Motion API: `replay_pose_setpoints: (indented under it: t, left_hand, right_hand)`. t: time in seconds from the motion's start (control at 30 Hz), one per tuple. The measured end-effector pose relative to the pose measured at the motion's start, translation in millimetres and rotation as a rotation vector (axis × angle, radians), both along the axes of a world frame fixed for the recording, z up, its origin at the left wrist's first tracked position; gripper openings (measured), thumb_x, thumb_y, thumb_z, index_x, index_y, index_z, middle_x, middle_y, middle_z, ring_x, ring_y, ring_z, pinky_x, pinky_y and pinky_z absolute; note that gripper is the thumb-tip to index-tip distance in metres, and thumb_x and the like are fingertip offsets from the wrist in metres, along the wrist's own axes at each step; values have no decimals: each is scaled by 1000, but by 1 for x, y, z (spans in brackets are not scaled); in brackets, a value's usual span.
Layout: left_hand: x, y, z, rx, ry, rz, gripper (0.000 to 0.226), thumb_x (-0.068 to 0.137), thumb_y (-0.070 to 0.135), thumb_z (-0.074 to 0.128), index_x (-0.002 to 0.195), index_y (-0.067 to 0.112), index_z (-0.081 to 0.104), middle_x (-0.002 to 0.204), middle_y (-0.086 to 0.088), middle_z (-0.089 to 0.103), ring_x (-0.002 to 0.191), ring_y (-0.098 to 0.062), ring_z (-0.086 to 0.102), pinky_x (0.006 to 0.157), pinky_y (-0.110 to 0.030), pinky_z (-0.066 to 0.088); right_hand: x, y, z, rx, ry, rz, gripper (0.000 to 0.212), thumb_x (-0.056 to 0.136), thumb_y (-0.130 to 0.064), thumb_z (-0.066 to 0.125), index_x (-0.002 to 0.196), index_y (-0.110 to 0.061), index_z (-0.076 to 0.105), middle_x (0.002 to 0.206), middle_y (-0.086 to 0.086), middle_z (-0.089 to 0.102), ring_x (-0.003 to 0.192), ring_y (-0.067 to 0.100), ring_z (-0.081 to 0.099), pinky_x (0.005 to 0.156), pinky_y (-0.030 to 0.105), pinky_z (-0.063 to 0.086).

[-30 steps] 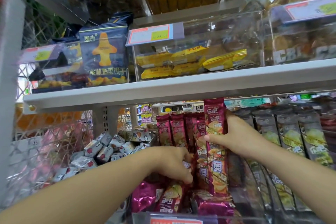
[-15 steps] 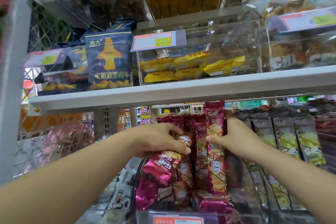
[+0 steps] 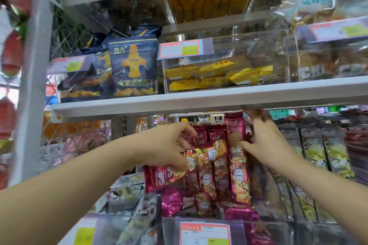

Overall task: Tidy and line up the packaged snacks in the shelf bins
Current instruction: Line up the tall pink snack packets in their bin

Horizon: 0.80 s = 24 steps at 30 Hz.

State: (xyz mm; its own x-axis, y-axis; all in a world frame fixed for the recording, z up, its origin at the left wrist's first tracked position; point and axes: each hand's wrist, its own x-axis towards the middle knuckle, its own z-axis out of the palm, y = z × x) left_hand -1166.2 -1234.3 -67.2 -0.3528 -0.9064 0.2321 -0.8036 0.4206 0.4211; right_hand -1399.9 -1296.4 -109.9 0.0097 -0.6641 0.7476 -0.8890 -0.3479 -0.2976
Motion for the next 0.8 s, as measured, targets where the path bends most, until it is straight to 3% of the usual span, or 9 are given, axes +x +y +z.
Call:
replay_pose_setpoints:
  t: [0.13,0.27,0.4,0.5,0.57,0.63,0.7,0.8]
  left_hand:
    - [-11,-2,3,-361,-508,-8,51,84,18,65,127,33,44,123,9,55,102,-11,55,86,-34,51]
    - [-27,-6,-1,-763,-944,23,43,94,19,50,134,29,39,130,5,51,103,-23,60,77,-36,48]
    - [-28,-7,-1,-995,-1128,33,32,87,9,55,118,19,50,107,0,61,86,-25,65,80,-34,42]
    - [-25,-11,-1,-1093,-1095,56,25,64,14,78,85,17,63,74,1,66,67,-21,66,64,-28,43]
    - [-27,-16,-5,-1040,-1095,130,26,79,23,71,100,14,59,98,-6,66,92,-26,64,75,-34,44]
    - [-33,-23,-11,-947,-1038,199,37,90,34,59,119,13,48,125,-8,52,118,-29,49,88,-40,41]
    - [-38,-29,-18,-932,-973,192,45,87,39,62,121,14,46,130,-8,46,122,-31,42,86,-42,44]
    - [-47,-37,-22,-1013,-801,162,53,72,42,76,113,15,55,121,-10,51,111,-33,52,68,-41,51]
  right_hand:
    - [2,10,2,-11,214,166,45,84,-27,67,126,-34,51,112,-11,46,103,12,53,89,29,45]
    - [5,13,-2,168,388,281,44,82,-33,70,124,-33,56,117,-18,52,112,2,48,99,20,37]
    - [-2,13,-5,214,340,278,38,83,-33,69,120,-33,59,119,-17,57,110,-1,51,96,18,39]
    - [-6,14,-6,236,327,287,34,85,-36,67,118,-35,59,114,-20,57,101,-5,51,89,14,39]
    - [-6,14,-6,255,326,293,34,85,-39,66,118,-36,59,111,-22,55,101,-5,52,90,16,41]
    - [-6,13,-7,267,316,299,34,84,-40,66,117,-37,59,109,-24,54,102,-3,54,91,18,43]
    - [-4,13,-7,278,313,307,30,84,-39,66,114,-36,60,109,-23,57,102,-2,55,91,20,44]
    - [-3,13,-6,285,322,319,24,86,-36,66,109,-34,63,108,-20,60,99,-4,55,86,15,44]
